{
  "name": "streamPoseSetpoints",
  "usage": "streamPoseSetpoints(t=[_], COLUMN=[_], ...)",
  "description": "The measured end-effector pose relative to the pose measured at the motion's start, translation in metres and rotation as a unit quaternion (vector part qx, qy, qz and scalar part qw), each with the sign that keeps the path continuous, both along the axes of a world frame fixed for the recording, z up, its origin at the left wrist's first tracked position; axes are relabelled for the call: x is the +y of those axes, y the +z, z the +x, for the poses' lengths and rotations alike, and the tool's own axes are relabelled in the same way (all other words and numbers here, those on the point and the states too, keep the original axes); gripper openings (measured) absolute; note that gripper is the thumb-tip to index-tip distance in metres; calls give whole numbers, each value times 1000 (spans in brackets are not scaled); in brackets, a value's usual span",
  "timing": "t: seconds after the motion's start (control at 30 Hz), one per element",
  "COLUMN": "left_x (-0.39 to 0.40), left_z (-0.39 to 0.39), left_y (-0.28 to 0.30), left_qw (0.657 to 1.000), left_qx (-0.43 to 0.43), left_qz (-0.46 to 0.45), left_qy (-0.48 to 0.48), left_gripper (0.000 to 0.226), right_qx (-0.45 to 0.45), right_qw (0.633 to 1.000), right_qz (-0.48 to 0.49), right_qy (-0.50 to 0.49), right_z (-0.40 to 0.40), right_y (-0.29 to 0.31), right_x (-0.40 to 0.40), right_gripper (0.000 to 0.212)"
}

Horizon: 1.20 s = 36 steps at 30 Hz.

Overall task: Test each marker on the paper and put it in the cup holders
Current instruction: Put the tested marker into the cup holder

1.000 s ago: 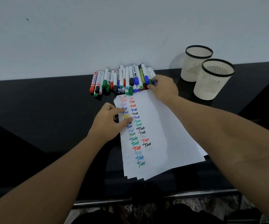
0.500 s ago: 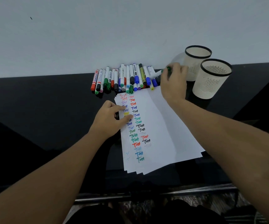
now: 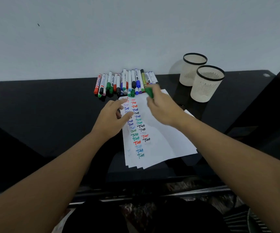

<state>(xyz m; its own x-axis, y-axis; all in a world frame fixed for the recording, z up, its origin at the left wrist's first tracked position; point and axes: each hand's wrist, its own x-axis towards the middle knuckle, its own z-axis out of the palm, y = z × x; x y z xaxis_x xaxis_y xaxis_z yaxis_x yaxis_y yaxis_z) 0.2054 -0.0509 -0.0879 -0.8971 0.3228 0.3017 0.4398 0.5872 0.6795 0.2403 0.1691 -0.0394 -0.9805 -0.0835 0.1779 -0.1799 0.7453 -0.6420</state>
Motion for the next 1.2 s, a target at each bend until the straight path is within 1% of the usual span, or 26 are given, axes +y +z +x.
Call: streamPoseSetpoints(t=[0.07, 0.2, 0.27, 0.33, 0.4, 0.43, 0.5, 0.57, 0.7, 0.83, 0.93, 1.0, 1.03, 1.1, 1.17, 1.2], left_x=[0, -2, -3, -2, -1, 0, 1, 1, 3, 6, 9, 8, 6, -3, -11, -14], left_z=[9, 27, 33, 38, 42, 44, 46, 46, 47, 48, 48, 47, 46, 44, 42, 41], left_y=[7, 14, 14, 13, 12, 11, 11, 10, 12, 15, 18, 18, 16, 9, -2, -7], left_qw=[1000, 999, 998, 998, 998, 997, 997, 997, 997, 998, 997, 997, 997, 997, 997, 996], left_qx=[11, 12, 3, -11, -21, -23, -24, -30, -33, -32, -20, -31, -43, -55, -49, -44], left_qz=[18, 36, 34, 35, 34, 33, 35, 38, 24, 12, -20, -24, -23, -32, -54, -68], left_qy=[-10, -36, -43, -49, -57, -61, -64, -63, -69, -62, -76, -72, -61, -40, -40, -43], left_gripper=[51, 43, 37, 36, 38, 39, 39, 38, 36, 37, 23, 14, 12, 12, 20, 27], right_qx=[-34, -75, -92, -105, -93, -79, -58, -41, -29, -39, -48, -59, -69, -82, -89, -98], right_qw=[995, 979, 974, 977, 974, 968, 954, 945, 938, 930, 936, 949, 961, 986, 996, 993], right_qz=[79, 167, 187, 175, 197, 225, 284, 317, 343, 359, 341, 304, 263, 142, 14, -59], right_qy=[48, 93, 88, 66, 65, 73, 81, 70, 47, 68, 71, 60, 48, 18, -12, -29], right_z=[5, 12, 18, 24, 31, 33, 39, 42, 46, 45, 45, 48, 49, 52, 57, 61], right_y=[-6, -7, -7, -8, -8, -8, -8, -9, -6, -3, -2, -4, -5, -8, -9, -10], right_x=[-3, -1, -2, -3, -5, -5, -6, -4, -3, -5, -3, 0, 2, 9, 15, 15], right_gripper=[24, 43, 44, 37, 26, 25, 29, 34, 42, 45, 43, 42, 39, 29, 28, 29])
